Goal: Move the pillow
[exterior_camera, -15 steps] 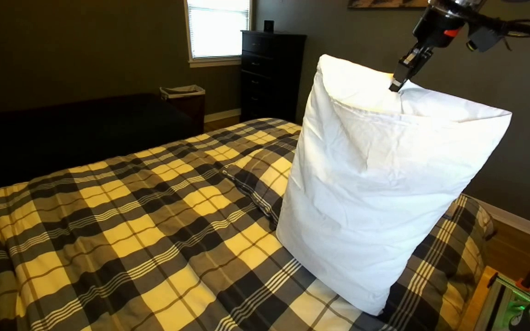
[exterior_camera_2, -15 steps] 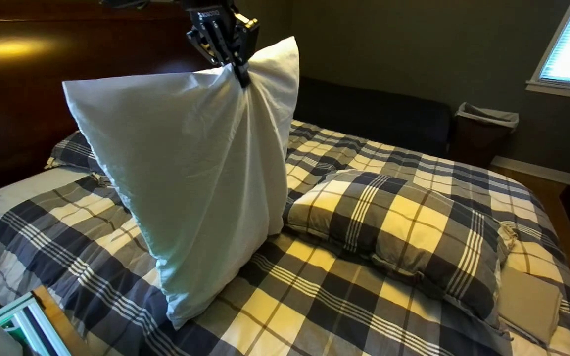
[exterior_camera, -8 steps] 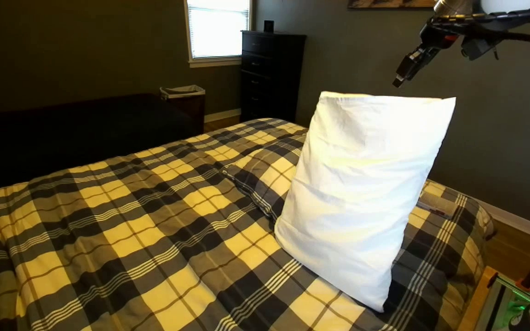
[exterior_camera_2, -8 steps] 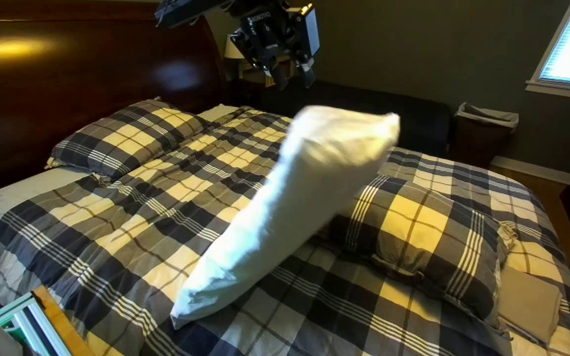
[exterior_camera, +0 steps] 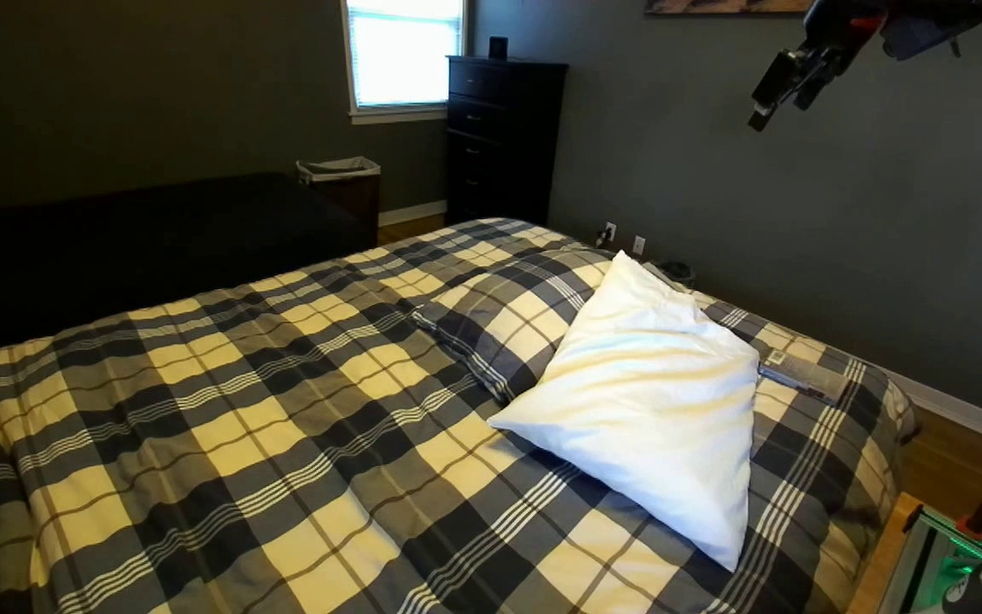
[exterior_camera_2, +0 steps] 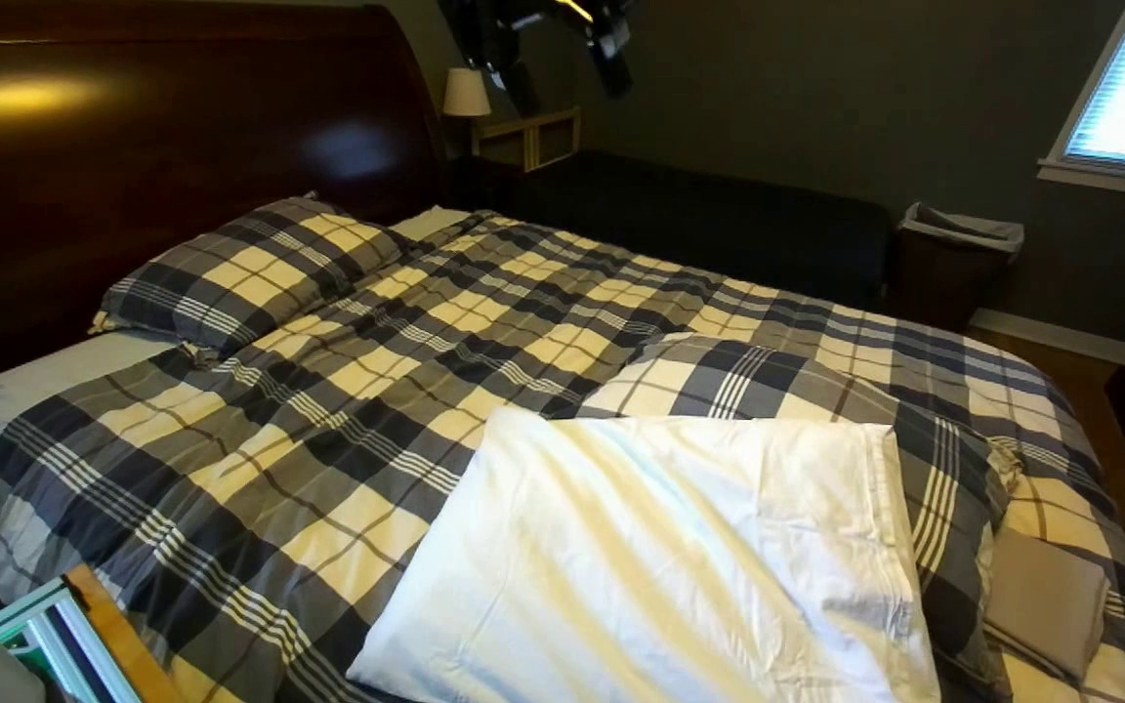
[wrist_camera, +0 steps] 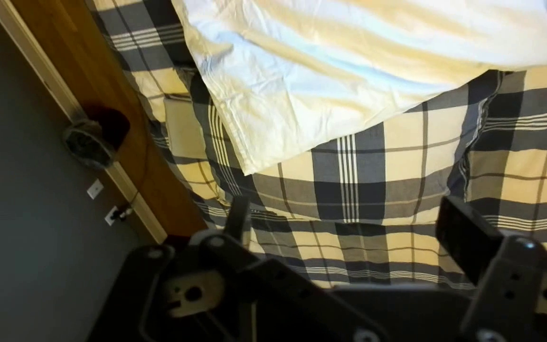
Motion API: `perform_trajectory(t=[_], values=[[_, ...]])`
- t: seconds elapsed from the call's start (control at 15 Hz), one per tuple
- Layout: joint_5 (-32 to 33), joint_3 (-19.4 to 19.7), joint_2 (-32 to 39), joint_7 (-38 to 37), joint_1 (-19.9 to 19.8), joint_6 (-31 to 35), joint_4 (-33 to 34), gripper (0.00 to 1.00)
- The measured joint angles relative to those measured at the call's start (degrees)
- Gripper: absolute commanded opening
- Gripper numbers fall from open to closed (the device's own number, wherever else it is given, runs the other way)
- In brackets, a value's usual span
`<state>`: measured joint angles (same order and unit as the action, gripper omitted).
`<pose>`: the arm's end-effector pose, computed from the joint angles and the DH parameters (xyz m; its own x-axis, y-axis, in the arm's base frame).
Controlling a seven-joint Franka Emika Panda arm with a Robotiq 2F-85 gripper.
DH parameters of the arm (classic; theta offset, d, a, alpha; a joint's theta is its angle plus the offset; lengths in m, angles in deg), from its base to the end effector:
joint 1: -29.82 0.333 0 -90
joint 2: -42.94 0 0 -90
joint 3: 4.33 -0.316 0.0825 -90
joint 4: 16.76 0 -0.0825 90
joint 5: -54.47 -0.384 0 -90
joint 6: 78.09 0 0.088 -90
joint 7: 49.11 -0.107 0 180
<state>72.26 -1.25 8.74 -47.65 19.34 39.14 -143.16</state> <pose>0.3865 -0.1165 0.6504 0.9159 -0.0558 0.3975 -0.1817 -0.9407 0.2866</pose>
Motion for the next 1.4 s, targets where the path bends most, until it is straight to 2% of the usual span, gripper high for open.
perform_trajectory(t=[0.4, 0.8, 1.0, 1.2, 1.4], values=[[0.14, -5.33, -1.53, -13.13, -0.08, -16.05, 7.43, 1.0], [0.32, -9.2, -1.79, -22.17, 0.19, -23.08, 7.5, 1.0], [-0.1, -10.35, -2.06, -22.72, 2.44, -21.94, 5.02, 1.0], [-1.19, -11.01, -3.22, -22.63, 6.35, -15.26, -0.55, 1.0], [-3.89, -11.58, -4.48, -21.96, 10.61, -5.43, -8.47, 1.0]])
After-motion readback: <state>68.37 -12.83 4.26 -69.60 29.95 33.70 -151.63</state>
